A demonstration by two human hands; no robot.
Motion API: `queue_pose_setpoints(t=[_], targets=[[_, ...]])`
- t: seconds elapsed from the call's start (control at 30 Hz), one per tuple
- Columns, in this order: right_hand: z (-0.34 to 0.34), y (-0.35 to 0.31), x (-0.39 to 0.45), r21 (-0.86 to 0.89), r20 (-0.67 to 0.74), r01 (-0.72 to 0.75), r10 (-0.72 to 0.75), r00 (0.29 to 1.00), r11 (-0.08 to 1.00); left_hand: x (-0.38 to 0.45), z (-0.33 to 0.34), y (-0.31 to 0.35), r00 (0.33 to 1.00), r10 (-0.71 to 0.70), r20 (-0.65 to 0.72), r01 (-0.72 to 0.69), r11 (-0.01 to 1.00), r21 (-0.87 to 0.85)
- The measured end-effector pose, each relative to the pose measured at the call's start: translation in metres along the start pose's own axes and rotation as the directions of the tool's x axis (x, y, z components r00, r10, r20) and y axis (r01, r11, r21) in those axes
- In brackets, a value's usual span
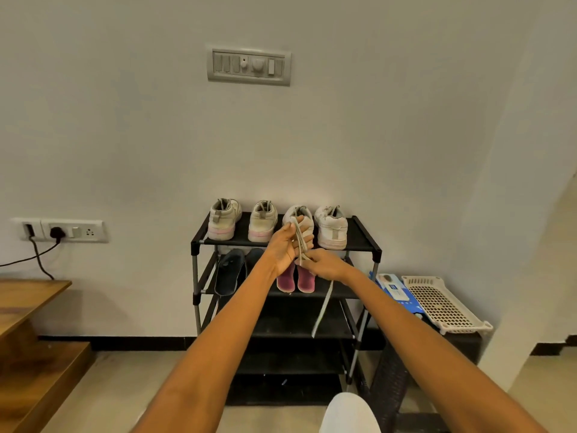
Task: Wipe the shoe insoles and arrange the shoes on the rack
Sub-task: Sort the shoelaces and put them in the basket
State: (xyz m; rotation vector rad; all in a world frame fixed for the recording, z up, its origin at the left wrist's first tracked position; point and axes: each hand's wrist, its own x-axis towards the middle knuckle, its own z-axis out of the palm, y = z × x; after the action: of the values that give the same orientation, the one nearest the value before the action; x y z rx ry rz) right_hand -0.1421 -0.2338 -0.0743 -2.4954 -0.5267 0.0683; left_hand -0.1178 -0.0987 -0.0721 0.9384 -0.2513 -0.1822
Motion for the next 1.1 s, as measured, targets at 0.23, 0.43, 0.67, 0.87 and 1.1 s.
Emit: queue_pose_setpoints(t=[0.23, 0.43, 0.67, 0.87, 1.1], targets=[[-0.05, -0.021, 0.005, -0.1, 0.032, 0.046, -0.043, 0.999, 0.994, 0.003, -0.017, -0.006, 0.995, -0.079, 0.053, 0.054, 0.927, 0.371], [-0.082, -0.029, 0.011, -0.034, -0.006, 0.012, -0.012, 1.0, 0.999, -0.009, -0.017, -0.009, 0.923, -0.258, 0.286, 0.166, 0.937, 0.308], [-0.065, -0.007, 0.01, -0.011, -0.235, -0.042, 0.038, 0.971, 0.999, -0.002, -0.008, -0.003, 0.898, -0.259, 0.354, 0.287, 0.958, -0.026], [-0.023, 0.019, 0.003, 0.065, -0.119, -0.082, 0.089, 0.989, 0.995, 0.004, -0.009, -0.002, 0.966, -0.117, 0.23, 0.163, 0.968, -0.19], [-0.014, 0.012, 0.004, -0.027, 0.096, -0.035, 0.037, 0.995, 0.999, 0.009, -0.025, -0.015, 0.993, -0.113, 0.023, 0.115, 0.991, -0.075]])
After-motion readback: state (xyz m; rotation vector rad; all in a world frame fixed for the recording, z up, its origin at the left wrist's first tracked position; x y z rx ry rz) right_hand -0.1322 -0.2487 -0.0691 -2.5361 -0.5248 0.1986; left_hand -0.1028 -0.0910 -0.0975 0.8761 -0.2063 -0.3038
